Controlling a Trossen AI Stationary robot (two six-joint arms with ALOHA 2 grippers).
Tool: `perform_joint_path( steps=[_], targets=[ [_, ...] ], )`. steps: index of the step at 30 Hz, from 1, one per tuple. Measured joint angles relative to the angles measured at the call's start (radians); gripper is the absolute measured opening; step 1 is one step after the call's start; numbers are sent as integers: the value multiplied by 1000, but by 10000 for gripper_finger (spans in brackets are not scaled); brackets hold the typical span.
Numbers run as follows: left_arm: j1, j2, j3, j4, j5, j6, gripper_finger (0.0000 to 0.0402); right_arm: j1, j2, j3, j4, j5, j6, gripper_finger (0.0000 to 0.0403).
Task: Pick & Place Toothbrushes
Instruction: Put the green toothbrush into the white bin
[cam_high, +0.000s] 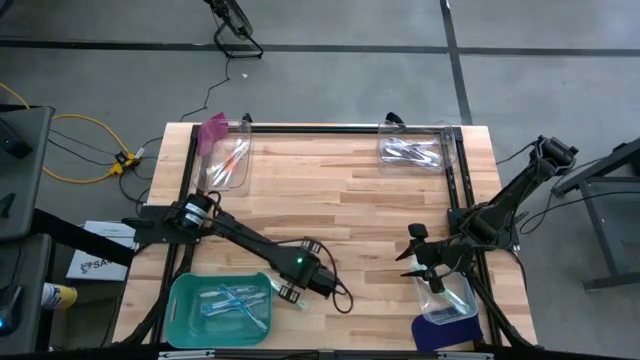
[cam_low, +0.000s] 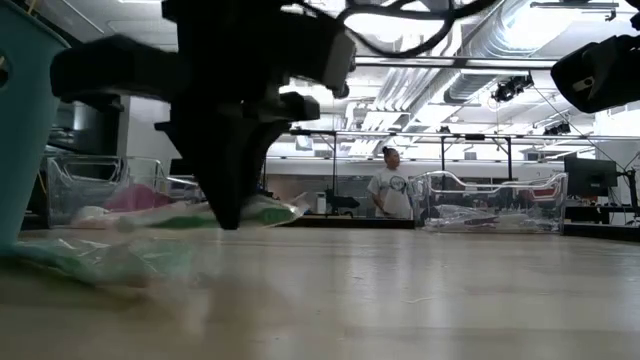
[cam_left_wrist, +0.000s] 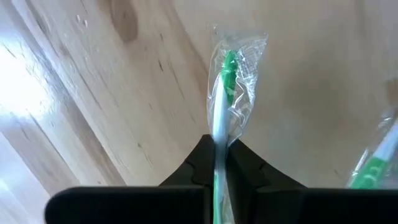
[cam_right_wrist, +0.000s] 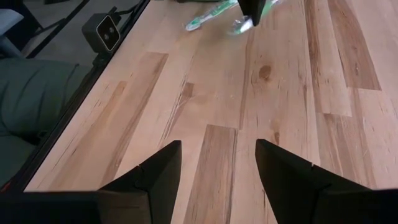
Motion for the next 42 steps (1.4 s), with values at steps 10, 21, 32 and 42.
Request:
perform_joint_path(
  steps=[10,21,32,42],
  targets=[
    [7,-1,22,26,-12,24,17,0,0,0,-1,0,14,199],
    [28,-3,23,126,-58,95,18,0,0,0,-2,17,14,199],
    [41,-3,24,249,-100,166,19,0,0,0,-2,68,16,199],
    [61,-32,26,432,-209,310,19,0,0,0,0,216,16,199]
  ],
)
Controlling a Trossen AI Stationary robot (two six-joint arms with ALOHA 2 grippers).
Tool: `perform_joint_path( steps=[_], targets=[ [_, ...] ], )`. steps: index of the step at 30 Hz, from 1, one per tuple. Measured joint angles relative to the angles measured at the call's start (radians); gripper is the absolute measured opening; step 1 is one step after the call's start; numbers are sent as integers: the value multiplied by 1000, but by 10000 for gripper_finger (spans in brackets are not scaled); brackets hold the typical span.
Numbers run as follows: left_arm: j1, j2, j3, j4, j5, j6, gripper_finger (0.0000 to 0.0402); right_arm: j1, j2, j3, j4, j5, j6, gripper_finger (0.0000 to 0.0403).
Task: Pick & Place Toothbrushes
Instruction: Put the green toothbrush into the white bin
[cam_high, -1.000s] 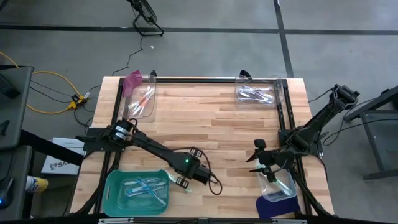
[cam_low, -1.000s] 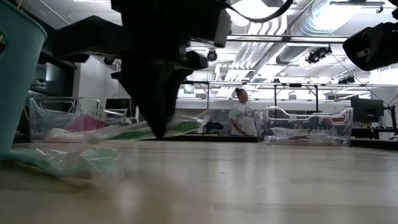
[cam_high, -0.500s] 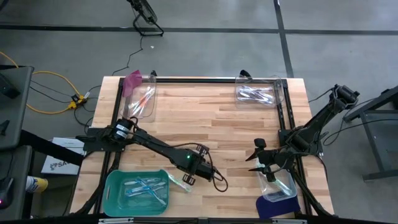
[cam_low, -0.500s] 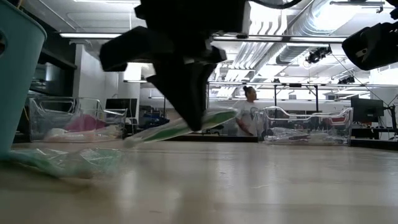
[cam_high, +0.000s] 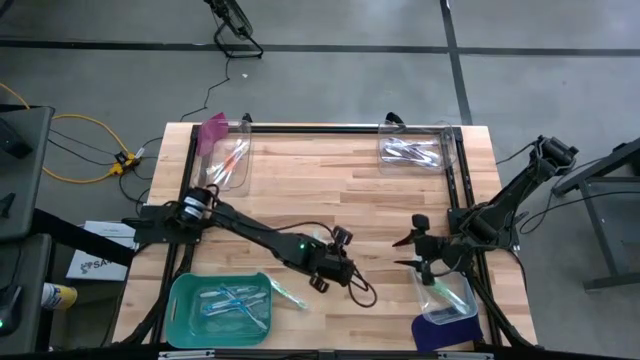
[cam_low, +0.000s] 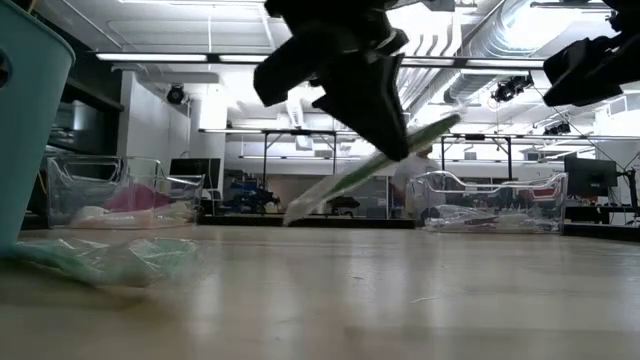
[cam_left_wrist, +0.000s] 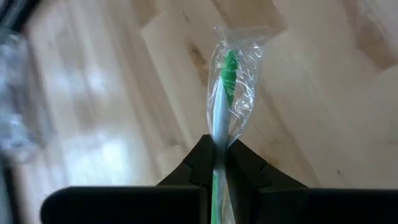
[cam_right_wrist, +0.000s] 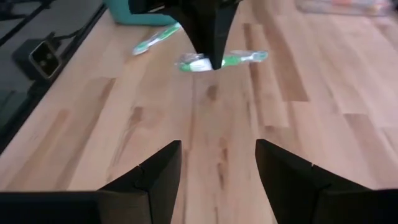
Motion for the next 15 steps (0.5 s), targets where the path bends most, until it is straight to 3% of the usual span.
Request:
perform_joint_path(
  steps=[7,15],
  targets=[
    [30,-33,0,120,-46,119,19,0,0,0,7,99,1,199],
    [59,-82,-3,109,-117,193,19,0,45,-42,83,223,-1,199]
  ],
)
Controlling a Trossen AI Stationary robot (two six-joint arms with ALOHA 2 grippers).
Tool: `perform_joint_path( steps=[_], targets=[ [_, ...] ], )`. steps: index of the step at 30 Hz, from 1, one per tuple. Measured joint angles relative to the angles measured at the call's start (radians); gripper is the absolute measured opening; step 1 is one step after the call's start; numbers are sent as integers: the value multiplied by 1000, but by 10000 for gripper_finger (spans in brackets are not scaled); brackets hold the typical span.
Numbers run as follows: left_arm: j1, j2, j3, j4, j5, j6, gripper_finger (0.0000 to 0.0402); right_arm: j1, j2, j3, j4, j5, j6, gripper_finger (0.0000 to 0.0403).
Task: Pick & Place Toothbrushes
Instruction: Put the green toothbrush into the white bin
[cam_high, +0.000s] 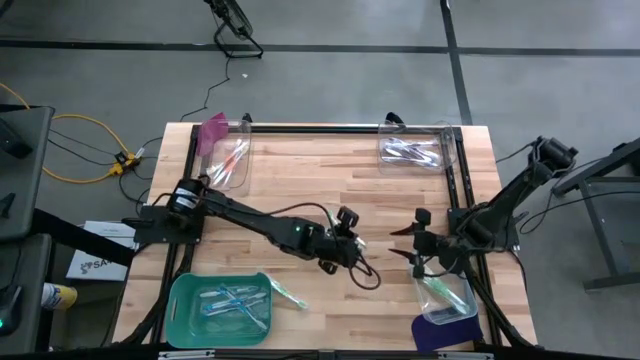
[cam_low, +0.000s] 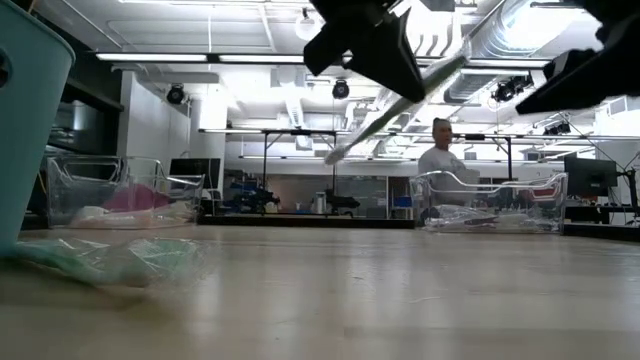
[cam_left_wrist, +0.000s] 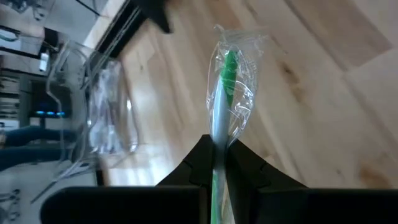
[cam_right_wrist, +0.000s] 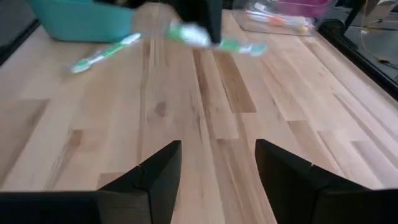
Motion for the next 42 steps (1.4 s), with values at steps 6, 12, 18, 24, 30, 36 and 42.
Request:
perform_joint_path(
  steps=[6,12,18,24,30,36,42],
  targets=[
    [27,-40,-46,-10,0,40,19,0,46,-101,250,29,0,199],
    [67,-104,-180,112,27,63,19,0,57,-130,333,21,53,199],
    [99,-185,-363,345,115,89,19,0,72,-129,367,76,78,199],
    [111,-264,-512,580,190,145,19,-3,137,-129,458,152,51,199],
    [136,-280,-558,758,346,171,19,-43,238,-129,653,184,-77,199],
    [152,-279,-558,838,413,167,19,-107,311,-128,894,98,-275,199],
    [150,-278,-558,906,499,167,19,-173,343,-128,1011,23,-381,199]
  ],
)
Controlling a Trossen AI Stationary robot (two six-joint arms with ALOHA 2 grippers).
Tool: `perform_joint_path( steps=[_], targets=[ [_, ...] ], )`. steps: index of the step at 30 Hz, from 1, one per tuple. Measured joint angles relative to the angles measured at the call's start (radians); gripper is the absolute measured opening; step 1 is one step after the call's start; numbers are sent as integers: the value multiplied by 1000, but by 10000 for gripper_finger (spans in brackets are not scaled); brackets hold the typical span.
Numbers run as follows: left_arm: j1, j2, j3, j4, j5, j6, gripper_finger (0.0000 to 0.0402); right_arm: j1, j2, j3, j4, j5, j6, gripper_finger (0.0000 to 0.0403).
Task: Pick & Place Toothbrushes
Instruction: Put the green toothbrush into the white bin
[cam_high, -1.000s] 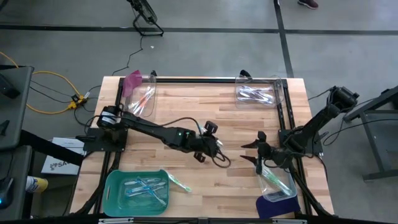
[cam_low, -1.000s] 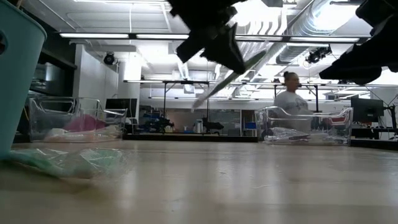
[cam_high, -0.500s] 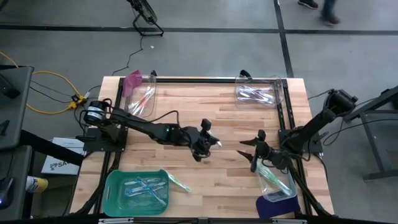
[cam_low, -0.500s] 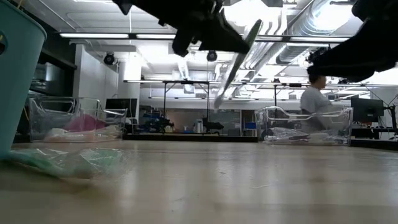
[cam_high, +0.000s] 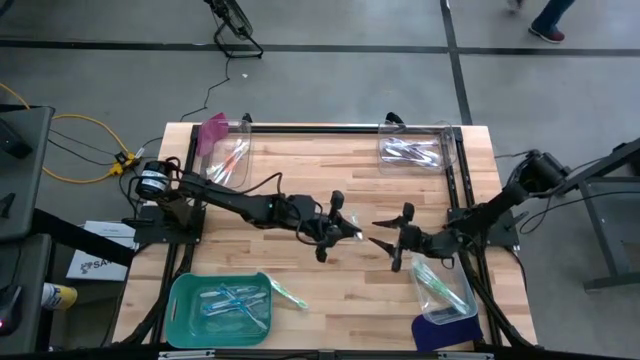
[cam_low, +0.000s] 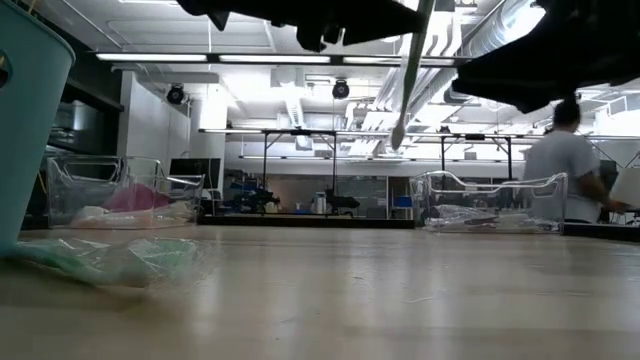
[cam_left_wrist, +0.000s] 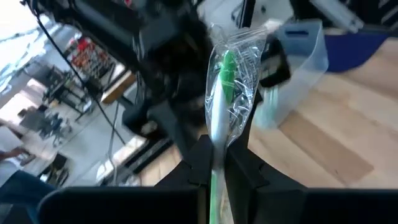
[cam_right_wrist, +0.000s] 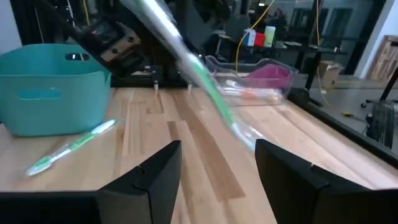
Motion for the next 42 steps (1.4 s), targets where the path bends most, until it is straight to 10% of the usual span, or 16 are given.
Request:
perform_joint_path(
  steps=[12,42],
  targets=[
    [-2,1,0,42,11,-4,19,-144,6,0,98,-285,-87,199],
    [-2,1,0,69,34,-1,19,-243,5,48,70,-356,-245,199]
  ],
)
